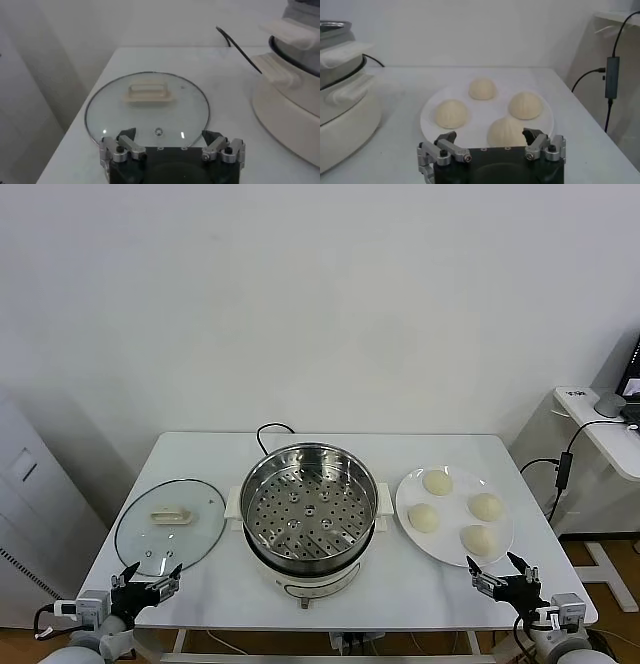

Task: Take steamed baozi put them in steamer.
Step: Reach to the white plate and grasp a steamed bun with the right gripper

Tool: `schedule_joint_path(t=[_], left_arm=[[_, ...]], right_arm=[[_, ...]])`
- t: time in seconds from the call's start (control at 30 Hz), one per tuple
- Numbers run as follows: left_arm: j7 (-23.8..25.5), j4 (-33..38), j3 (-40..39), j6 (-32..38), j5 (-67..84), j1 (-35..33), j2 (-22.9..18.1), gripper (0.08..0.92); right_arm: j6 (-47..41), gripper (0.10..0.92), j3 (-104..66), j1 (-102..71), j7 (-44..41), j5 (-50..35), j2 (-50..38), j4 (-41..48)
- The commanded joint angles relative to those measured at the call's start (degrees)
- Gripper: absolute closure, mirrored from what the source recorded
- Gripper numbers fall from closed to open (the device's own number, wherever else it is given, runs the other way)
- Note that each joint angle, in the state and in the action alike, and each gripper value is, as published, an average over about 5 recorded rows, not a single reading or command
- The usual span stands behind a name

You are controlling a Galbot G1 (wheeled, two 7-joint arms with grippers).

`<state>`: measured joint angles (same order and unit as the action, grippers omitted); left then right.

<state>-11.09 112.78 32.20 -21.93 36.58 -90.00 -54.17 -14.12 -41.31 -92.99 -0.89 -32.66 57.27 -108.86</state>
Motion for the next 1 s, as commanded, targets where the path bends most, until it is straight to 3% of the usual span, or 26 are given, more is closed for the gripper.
schedule_joint_path(t=[0.03,0.17,0.47,0.67,1.0], left_arm=[[0.0,0.1,0.0,0.0,0.1,0.0,0.1,0.177],[0.1,0.3,0.1,0.0,0.2,-0.1,0.2,0.177],[0.1,1.0,0.7,-0.1,-0.1,-0.1,0.6,0.177],[0.2,0.7,-0.4,-2.3,-0.1,1.8,1.0,0.177],[0.1,0.1,-0.4,-2.8,-2.6,2.2,1.9,0.177]], right_arm=[[0.1,0.203,-0.1,0.2,-0.4,0.4,0.0,0.0],[0.9,0.203,-0.9,1.4,-1.9,5.6,-0.4,0.2],[5.6,0.203,0.0,13.1,-4.6,37.6,-5.2,4.5],[10.2,0.203,2.0,21.2,-8.4,54.0,-8.9,10.6],[12.2,0.203,11.0,37.3,-24.7,58.7,-14.4,22.8]])
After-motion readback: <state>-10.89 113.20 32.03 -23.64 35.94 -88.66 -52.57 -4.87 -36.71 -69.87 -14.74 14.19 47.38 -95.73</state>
